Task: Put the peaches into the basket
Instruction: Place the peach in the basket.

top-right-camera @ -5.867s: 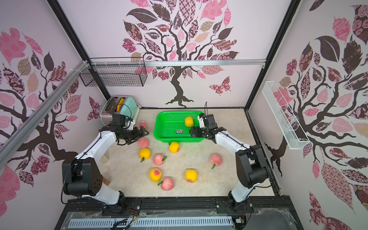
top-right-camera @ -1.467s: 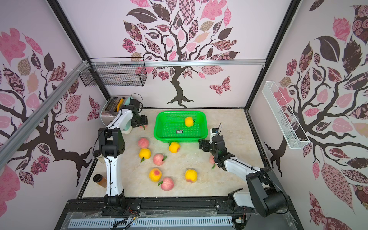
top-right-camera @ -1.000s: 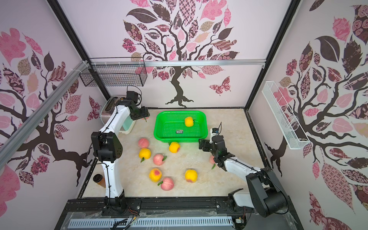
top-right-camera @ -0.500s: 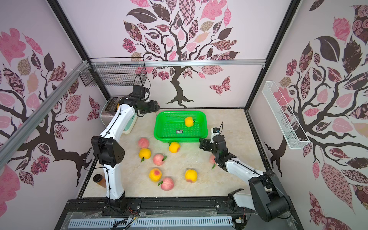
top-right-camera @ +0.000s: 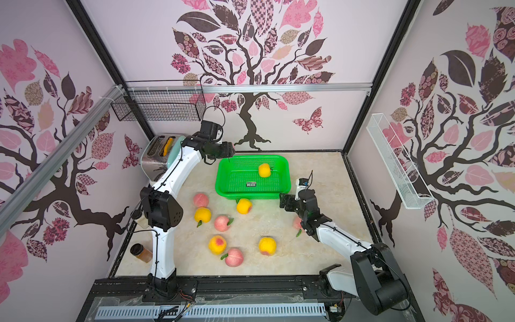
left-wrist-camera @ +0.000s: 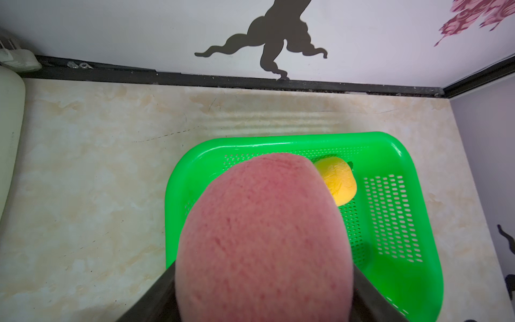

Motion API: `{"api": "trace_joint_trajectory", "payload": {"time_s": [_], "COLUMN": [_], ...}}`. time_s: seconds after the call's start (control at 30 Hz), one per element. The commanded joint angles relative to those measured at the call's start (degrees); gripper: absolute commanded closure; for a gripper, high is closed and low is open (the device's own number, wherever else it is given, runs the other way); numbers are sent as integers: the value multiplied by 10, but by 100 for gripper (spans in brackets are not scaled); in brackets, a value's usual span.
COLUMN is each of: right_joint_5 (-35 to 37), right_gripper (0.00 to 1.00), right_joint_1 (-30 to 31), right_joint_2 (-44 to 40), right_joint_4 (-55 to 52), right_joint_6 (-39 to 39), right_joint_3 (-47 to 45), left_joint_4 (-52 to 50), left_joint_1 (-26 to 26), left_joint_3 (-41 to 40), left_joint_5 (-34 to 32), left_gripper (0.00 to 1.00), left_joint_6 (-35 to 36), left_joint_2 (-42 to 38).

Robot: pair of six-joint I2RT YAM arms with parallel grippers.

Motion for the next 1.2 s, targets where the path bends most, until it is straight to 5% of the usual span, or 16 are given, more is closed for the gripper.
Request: {"api": "trace_joint_trajectory", "payload": {"time_s": [0.0, 0.57, 1.17], "right_joint_5": [0, -4, -6], "right_gripper": [11, 11, 11], "right_joint_1": [2, 1, 2], "right_joint_2": [-8, 1, 6], "right_joint_4": [-7, -2, 4], "right_joint_6": [-2, 6, 9], "right_joint_3": [20, 20, 18], "left_joint_4": [-2, -21, -36], "left_joint_1": [-11, -11, -11], "left_joint_3": [7, 21, 28], "left_joint_5": [-20, -46, -37], "left_gripper": [30, 26, 17], "left_joint_6": [11, 40, 49], "left_joint_2": [23, 138, 156]}}
